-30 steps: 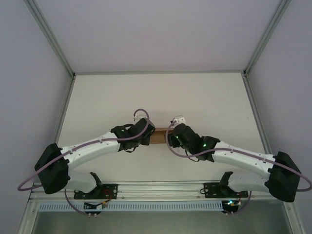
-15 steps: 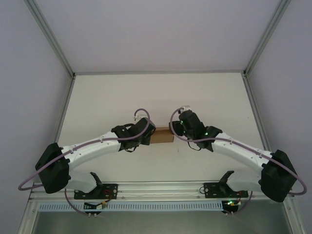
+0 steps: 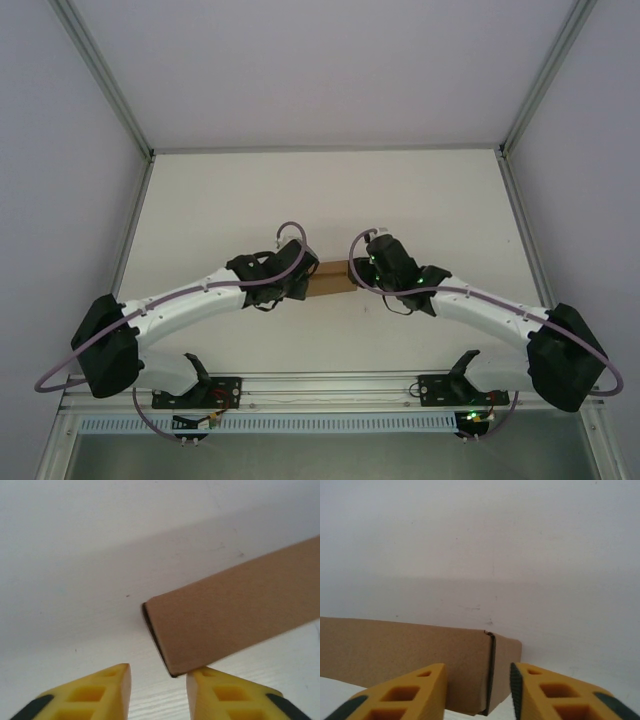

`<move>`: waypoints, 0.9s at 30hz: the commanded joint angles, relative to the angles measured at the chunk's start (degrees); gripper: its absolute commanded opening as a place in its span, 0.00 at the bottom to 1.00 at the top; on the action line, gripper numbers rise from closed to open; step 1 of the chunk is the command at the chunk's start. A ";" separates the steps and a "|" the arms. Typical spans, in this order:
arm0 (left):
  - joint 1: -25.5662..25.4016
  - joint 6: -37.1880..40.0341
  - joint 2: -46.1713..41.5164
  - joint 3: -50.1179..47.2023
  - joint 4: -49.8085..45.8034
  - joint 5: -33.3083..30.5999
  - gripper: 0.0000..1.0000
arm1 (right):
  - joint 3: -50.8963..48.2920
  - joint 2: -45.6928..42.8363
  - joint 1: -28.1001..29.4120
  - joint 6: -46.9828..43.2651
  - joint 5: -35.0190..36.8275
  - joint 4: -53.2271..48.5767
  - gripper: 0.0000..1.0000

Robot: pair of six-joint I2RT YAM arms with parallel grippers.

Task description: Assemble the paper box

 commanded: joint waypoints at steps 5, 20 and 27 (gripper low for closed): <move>-0.51 -0.40 -3.93 5.62 -4.09 5.27 0.50 | -3.30 1.87 -0.11 3.70 -0.50 -5.07 0.28; 14.22 -7.05 -3.31 -3.43 8.05 20.89 0.65 | -4.17 2.49 -0.17 4.61 -0.02 -5.63 0.24; 16.91 -6.81 -2.62 -9.26 13.49 27.71 0.47 | -3.89 3.47 -0.15 5.60 0.46 -5.94 0.24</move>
